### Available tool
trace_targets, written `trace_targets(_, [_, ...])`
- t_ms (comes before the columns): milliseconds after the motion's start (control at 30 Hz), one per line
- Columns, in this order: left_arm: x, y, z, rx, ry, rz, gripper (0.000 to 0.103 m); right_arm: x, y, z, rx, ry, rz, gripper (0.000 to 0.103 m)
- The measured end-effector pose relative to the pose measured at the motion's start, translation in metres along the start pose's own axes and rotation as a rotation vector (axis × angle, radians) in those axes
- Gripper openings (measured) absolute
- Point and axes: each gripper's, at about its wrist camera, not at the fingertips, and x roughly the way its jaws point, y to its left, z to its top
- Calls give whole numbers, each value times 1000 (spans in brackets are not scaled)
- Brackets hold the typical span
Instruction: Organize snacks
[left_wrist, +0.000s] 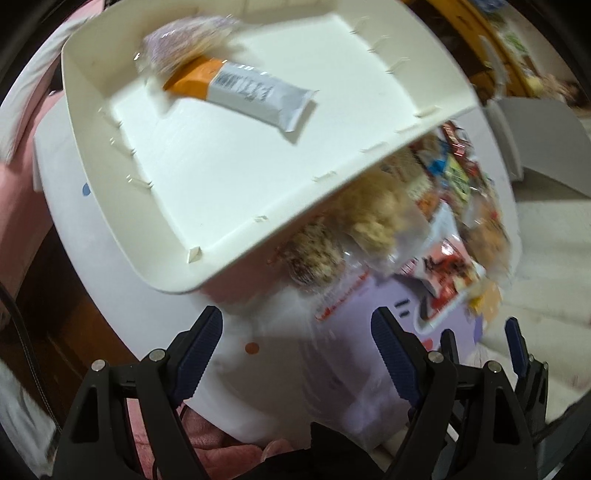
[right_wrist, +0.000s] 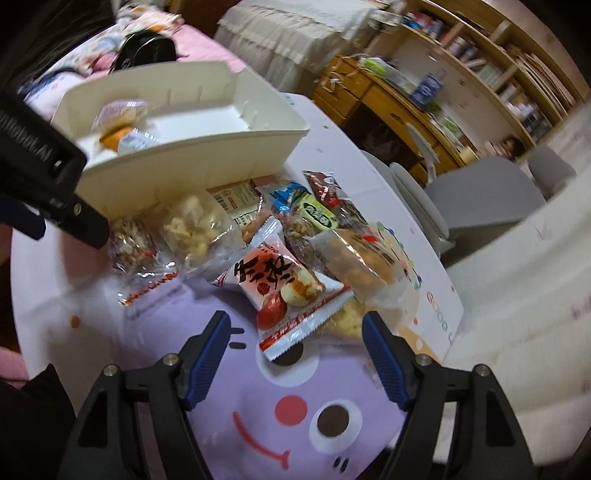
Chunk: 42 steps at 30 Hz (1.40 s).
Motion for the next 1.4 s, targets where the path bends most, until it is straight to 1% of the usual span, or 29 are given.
trace_targets(100, [11,-3,8,-33,12,12,82,14,4,5,-56,7,-6,77])
trace_targets(200, [24,-7,16,-59,32,42,82,28,8,8,-107,1,21,77])
trace_targets(300, [36,-9,23,-87,53,63,82,40,12,11,-167,3,16,78])
trace_targets(433, [48,-12,30,-108,77,75,82,55,16,13,-237,4,21,78])
trace_targets(633, [61,-11,38,-133,97,94,82,71,20,14,-296,12,51,78])
trace_targets(733, [65,-11,39,-136,109,106,82,78,23,14,-321,12,51,78])
trace_targets(833, [66,-10,41,-142,112,108,79,86,25,14,-320,29,60,78])
trace_targets(933, [68,-11,43,-153,120,114,78,87,20,16,-281,29,85,77])
trace_targets(967, [69,-11,44,-155,122,112,76,88,19,16,-268,33,90,77])
trace_targets(1000, [69,-12,45,-156,124,110,73,88,18,16,-252,39,95,77])
trace_targets(1033, [71,-15,46,-155,125,107,68,88,17,16,-238,46,98,77])
trace_targets(1133, [74,-20,48,-144,130,101,61,87,17,15,-218,59,108,70])
trace_targets(1233, [73,-21,49,-147,124,91,57,86,18,14,-209,70,112,64])
trace_targets(1400, [68,-20,46,-142,123,87,53,84,18,12,-161,102,120,62])
